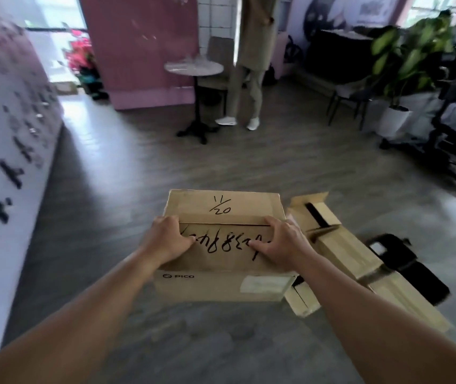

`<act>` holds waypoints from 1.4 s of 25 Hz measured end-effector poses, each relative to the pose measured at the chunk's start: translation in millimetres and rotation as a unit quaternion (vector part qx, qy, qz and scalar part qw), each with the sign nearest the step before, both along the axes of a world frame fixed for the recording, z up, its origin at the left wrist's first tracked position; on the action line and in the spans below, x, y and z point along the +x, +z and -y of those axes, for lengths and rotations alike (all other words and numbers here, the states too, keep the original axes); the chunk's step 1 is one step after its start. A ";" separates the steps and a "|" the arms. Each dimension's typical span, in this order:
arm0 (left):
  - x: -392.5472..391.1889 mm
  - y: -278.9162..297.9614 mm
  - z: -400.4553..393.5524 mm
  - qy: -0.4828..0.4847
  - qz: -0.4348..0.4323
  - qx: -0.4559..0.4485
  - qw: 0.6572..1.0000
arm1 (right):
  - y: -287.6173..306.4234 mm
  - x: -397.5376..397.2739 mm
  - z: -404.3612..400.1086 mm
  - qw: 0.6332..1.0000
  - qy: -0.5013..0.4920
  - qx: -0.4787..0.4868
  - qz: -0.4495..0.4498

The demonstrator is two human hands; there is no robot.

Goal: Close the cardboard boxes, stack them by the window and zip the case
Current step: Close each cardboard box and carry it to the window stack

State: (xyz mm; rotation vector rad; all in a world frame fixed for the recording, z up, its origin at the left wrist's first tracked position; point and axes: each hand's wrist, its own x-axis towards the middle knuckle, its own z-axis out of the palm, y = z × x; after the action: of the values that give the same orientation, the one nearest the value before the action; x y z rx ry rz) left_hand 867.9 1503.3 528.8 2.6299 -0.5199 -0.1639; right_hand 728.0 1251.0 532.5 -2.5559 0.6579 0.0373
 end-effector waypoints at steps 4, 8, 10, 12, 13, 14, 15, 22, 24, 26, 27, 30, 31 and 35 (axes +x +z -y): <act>51.5 6.7 -59.6 0.075 0.009 0.000 0.997 | 6.0 92.7 -43.4 0.997 0.071 0.014 0.007; 119.3 7.9 -91.9 0.131 0.012 0.003 0.991 | 0.5 196.5 -66.0 0.991 0.136 0.019 0.012; 155.4 9.8 -101.6 0.151 0.021 -0.003 0.988 | 0.4 250.8 -72.0 0.986 0.166 0.020 0.008; 188.4 14.9 -109.9 0.166 0.026 -0.011 0.986 | 3.5 302.2 -77.3 0.981 0.195 0.021 0.007; 203.6 17.4 -113.3 0.174 0.027 -0.016 0.984 | 5.7 324.8 -79.7 0.978 0.206 0.018 0.009; 225.8 19.8 -119.3 0.188 0.028 -0.021 0.981 | 9.0 356.5 -84.7 0.975 0.223 0.013 0.012; 247.8 21.2 -125.6 0.202 0.029 -0.026 0.979 | 11.0 386.7 -89.9 0.971 0.237 0.010 0.013; 419.4 13.0 -179.5 0.245 0.045 -0.028 0.968 | 6.0 592.6 -140.7 0.954 0.297 0.014 0.025; 480.3 11.1 -196.8 0.244 0.052 -0.029 0.968 | 6.5 651.4 -156.9 0.955 0.295 0.019 0.031; 539.4 14.1 -208.3 0.242 0.052 -0.024 0.969 | 11.8 706.1 -168.8 0.957 0.289 0.021 0.037; 568.6 15.9 -212.1 0.239 0.051 -0.022 0.970 | 14.8 732.8 -172.3 0.958 0.284 0.020 0.038; 651.6 21.9 -217.3 0.226 0.045 -0.024 0.973 | 20.8 809.2 -176.0 0.961 0.272 0.018 0.039; 683.0 22.3 -217.4 0.222 0.044 -0.026 0.974 | 19.9 838.6 -175.8 0.963 0.267 0.021 0.037; 813.8 14.2 -208.3 0.219 0.047 -0.006 0.974 | 6.9 968.0 -167.4 0.965 0.259 0.032 0.028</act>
State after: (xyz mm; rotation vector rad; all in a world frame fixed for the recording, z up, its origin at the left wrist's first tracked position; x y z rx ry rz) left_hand 1681.6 1711.6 543.1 2.6743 0.0400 0.1038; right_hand 1696.0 1418.3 539.5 -2.5835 -0.0456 0.1594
